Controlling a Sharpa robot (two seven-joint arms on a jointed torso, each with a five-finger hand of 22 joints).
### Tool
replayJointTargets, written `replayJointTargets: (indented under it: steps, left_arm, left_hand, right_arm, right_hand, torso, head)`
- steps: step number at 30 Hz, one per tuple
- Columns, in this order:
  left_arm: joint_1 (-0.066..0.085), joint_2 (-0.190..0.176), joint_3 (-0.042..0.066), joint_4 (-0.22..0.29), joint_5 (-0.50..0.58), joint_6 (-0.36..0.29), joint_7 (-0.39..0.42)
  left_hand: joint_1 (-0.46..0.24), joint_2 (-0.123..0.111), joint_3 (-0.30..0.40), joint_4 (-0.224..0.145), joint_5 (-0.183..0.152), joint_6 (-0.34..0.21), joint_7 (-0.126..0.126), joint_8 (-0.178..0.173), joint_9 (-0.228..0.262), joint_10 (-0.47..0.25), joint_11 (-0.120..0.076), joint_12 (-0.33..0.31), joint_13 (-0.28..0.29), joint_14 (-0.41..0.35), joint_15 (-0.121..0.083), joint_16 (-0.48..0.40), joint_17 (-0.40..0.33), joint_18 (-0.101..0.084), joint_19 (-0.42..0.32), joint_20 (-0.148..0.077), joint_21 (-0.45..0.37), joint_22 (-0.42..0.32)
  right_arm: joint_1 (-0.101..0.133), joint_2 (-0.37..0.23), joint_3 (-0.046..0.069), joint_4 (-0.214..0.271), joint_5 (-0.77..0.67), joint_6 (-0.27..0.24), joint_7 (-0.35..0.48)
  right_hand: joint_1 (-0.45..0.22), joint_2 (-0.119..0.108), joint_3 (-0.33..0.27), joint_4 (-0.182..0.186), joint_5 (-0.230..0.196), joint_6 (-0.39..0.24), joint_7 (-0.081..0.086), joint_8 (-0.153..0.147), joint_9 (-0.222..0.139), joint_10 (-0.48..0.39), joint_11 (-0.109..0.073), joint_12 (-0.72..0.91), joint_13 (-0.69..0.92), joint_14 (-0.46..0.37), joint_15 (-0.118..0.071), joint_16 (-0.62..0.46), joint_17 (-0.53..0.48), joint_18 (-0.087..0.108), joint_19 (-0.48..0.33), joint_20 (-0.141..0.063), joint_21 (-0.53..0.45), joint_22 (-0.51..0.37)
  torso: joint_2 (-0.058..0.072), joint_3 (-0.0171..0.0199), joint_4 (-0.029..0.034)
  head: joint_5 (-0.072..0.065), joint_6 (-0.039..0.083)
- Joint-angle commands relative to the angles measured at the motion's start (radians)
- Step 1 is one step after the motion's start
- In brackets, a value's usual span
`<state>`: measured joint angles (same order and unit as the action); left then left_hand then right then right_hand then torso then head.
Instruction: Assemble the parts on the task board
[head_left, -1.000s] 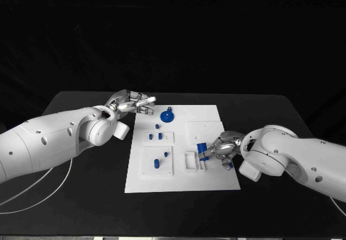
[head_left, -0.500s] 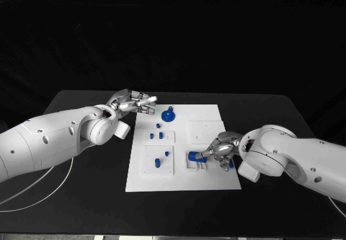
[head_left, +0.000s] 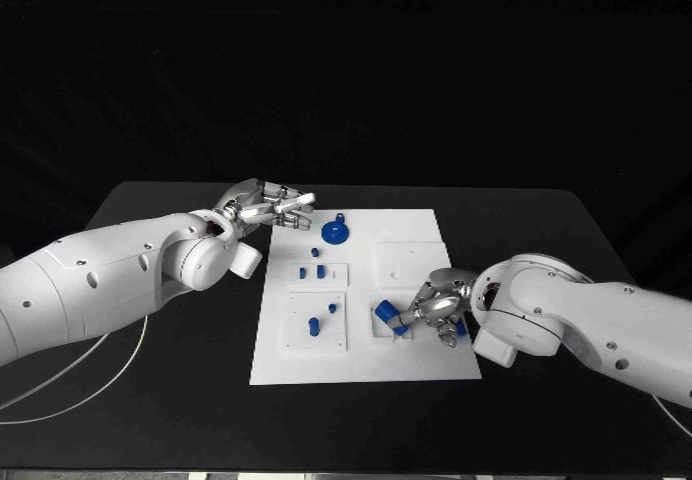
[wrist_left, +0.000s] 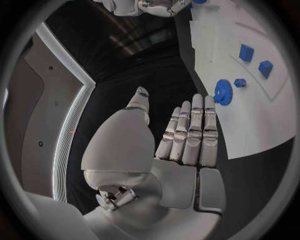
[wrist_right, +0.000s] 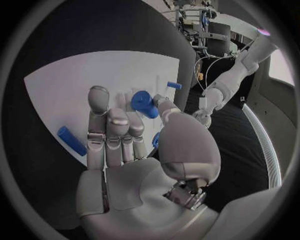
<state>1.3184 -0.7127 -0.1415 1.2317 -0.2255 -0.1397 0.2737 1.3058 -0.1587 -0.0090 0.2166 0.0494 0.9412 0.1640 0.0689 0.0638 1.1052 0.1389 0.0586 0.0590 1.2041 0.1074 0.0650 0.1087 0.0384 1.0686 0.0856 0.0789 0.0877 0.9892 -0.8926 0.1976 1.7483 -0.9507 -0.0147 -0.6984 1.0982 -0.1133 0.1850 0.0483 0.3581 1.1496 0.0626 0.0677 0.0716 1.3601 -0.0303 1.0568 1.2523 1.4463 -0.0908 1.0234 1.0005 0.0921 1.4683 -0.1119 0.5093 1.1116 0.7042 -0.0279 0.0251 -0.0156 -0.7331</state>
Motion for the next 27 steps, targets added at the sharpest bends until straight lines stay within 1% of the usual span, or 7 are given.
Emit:
replayJointTargets:
  steps: [1,9,13,17,19,23,27]
  left_arm:
    - [0.001,0.003,0.001,0.001,-0.002,0.014,0.003]
    - [0.001,0.003,0.001,0.000,-0.002,0.014,0.002]
    - [0.001,0.004,0.001,0.000,-0.003,0.016,0.001]
    - [0.001,0.004,0.001,-0.001,-0.003,0.017,0.000]
    - [0.001,0.004,0.001,-0.001,-0.003,0.017,-0.001]
    - [0.001,0.004,0.001,-0.001,-0.003,0.018,-0.002]
    - [0.001,0.004,0.001,-0.001,-0.003,0.018,-0.002]
  left_hand:
    - [0.001,-0.008,0.000,0.004,-0.001,-0.004,0.000,-0.001,-0.001,-0.005,-0.001,0.002,0.000,-0.003,0.002,-0.002,-0.001,-0.005,-0.003,0.004,0.000,-0.002]
    - [0.003,-0.006,-0.001,0.004,-0.001,-0.004,0.000,-0.001,-0.001,-0.005,-0.001,0.002,0.000,-0.002,0.002,-0.001,-0.003,-0.005,-0.003,0.004,0.000,-0.002]
    - [0.003,-0.006,-0.001,0.004,-0.001,-0.004,0.000,-0.001,-0.001,-0.005,-0.001,0.002,0.000,-0.002,0.002,-0.001,-0.003,-0.005,-0.003,0.004,0.000,-0.002]
    - [0.003,-0.006,-0.001,0.004,-0.001,-0.004,0.000,-0.001,-0.001,-0.005,-0.001,0.002,0.000,-0.002,0.002,-0.001,-0.003,-0.005,-0.003,0.004,0.000,-0.002]
    - [0.003,-0.006,-0.001,0.004,-0.001,-0.004,0.000,-0.001,-0.001,-0.005,-0.001,0.002,0.000,-0.002,0.002,-0.001,-0.003,-0.005,-0.003,0.004,0.000,-0.002]
    - [0.002,-0.005,0.000,0.002,-0.001,-0.006,0.000,-0.001,-0.001,-0.006,-0.001,0.002,0.000,-0.002,0.003,-0.001,-0.004,-0.005,-0.003,0.005,0.000,-0.002]
    - [0.002,-0.005,0.000,0.002,-0.001,-0.006,0.000,-0.001,-0.001,-0.006,-0.001,0.002,0.000,-0.002,0.003,-0.001,-0.004,-0.005,-0.003,0.005,0.000,-0.002]
  right_arm:
    - [0.000,0.009,-0.009,-0.002,-0.084,0.015,-0.061]
    - [0.003,0.021,-0.022,0.004,-0.131,0.010,-0.060]
    - [0.003,0.025,-0.024,0.009,-0.130,0.006,-0.060]
    - [0.003,0.028,-0.025,0.014,-0.127,0.002,-0.059]
    - [0.003,0.030,-0.025,0.016,-0.127,0.000,-0.059]
    - [0.003,0.033,-0.026,0.020,-0.126,-0.005,-0.058]
    - [0.003,0.032,-0.026,0.024,-0.126,-0.008,-0.056]
  right_hand:
    - [0.005,0.008,-0.003,0.002,-0.005,0.008,0.002,-0.005,-0.002,0.000,0.000,-0.004,-0.001,-0.001,-0.002,-0.003,0.000,-0.003,0.038,-0.002,-0.004,0.000]
    - [0.004,0.006,-0.004,0.009,-0.013,0.013,0.001,-0.005,-0.002,0.002,-0.001,-0.002,-0.001,-0.001,-0.002,-0.003,0.000,-0.004,0.039,-0.002,0.002,0.002]
    - [-0.001,-0.003,-0.019,0.040,-0.017,0.015,0.000,-0.004,-0.002,0.002,-0.001,-0.003,-0.002,0.000,-0.002,-0.002,0.001,-0.005,0.039,-0.002,0.004,0.004]
    - [-0.007,0.025,-0.153,0.080,-0.013,0.014,-0.001,-0.003,0.000,0.003,0.000,-0.002,-0.002,0.000,-0.002,-0.003,0.002,-0.004,0.039,-0.002,0.008,0.006]
    - [-0.007,0.062,-0.259,0.077,-0.017,0.015,-0.002,-0.003,0.001,0.004,0.000,-0.001,-0.002,0.001,-0.003,-0.002,0.003,-0.004,0.039,-0.002,0.009,0.007]
    - [-0.010,0.095,-0.360,0.088,-0.072,0.019,-0.003,-0.004,0.002,0.005,-0.001,0.000,-0.002,0.000,-0.002,0.000,0.004,-0.004,0.039,-0.002,0.011,0.008]
    - [-0.020,0.055,-0.333,0.151,-0.188,0.020,-0.003,-0.003,0.003,0.006,-0.001,0.001,-0.002,0.001,-0.002,0.001,0.005,-0.005,0.040,-0.002,0.015,0.011]
  torso:
    - [0.000,0.0004,0.0031]
    - [0.001,0.0003,0.0005]
    - [0.001,0.0004,0.0004]
    - [0.001,-0.0001,0.0015]
    - [0.001,-0.0004,0.0016]
    - [0.000,-0.0008,0.0017]
    - [0.001,0.0001,0.0017]
  head:
    - [-0.001,0.000]
    - [0.001,-0.002]
    - [0.002,-0.002]
    - [0.002,-0.003]
    - [0.002,-0.003]
    - [0.003,-0.005]
    - [0.005,-0.005]
